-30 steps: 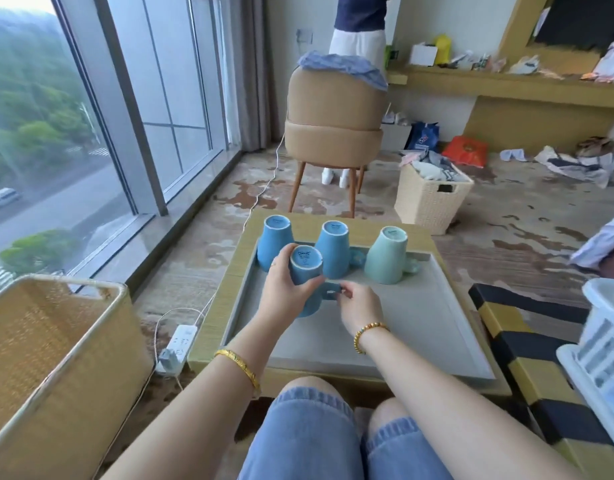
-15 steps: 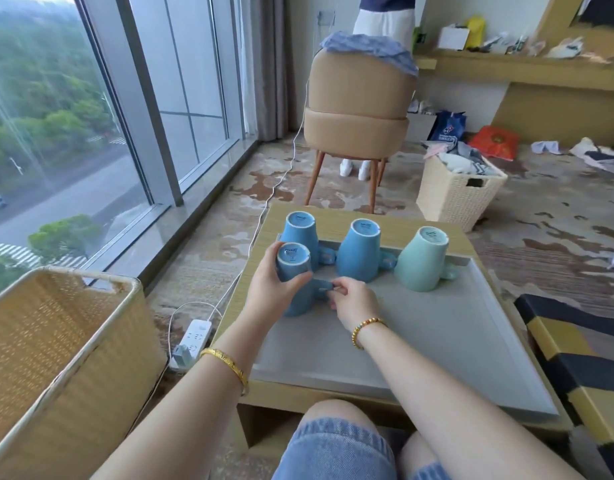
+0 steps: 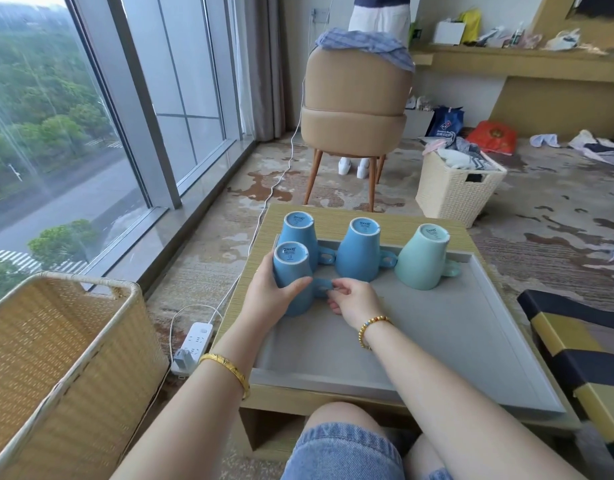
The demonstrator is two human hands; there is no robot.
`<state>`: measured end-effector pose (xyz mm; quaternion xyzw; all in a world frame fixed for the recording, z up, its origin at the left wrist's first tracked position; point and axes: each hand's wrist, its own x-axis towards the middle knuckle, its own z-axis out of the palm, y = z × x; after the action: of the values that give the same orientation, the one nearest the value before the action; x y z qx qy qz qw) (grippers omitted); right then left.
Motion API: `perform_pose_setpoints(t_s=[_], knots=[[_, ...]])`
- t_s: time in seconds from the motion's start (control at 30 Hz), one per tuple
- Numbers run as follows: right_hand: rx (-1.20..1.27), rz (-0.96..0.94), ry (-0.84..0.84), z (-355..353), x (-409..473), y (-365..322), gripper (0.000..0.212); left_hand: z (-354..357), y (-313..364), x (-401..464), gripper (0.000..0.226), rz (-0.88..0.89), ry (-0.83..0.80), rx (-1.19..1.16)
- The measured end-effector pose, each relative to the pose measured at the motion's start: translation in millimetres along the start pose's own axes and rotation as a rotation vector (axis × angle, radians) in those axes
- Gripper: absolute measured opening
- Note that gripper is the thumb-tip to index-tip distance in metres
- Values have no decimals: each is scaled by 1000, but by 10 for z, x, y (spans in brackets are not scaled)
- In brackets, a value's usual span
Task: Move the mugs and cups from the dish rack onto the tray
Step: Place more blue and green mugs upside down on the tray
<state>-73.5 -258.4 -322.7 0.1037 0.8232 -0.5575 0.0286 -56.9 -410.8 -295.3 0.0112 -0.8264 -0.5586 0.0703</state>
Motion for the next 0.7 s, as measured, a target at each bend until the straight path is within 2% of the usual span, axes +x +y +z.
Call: perform_pose_setpoints(t_s=[0.13, 0.3, 0.4, 0.57, 0.7], knots=[[-25, -2, -18, 1, 1, 14, 28, 45, -17, -13, 65, -8, 25, 50], [-173, -35, -94, -39, -85, -36, 28, 110, -43, -151, 70, -26, 106, 263], [-243, -17, -45, -184, -206, -98, 29, 122, 71, -280, 74, -33, 158, 375], [-216, -64, 107, -694, -509, -261, 17, 185, 639, -462, 48, 117, 325, 339], [-203, -78, 227, -1226, -802, -417, 17, 383, 1213, -615, 30, 257, 249, 382]])
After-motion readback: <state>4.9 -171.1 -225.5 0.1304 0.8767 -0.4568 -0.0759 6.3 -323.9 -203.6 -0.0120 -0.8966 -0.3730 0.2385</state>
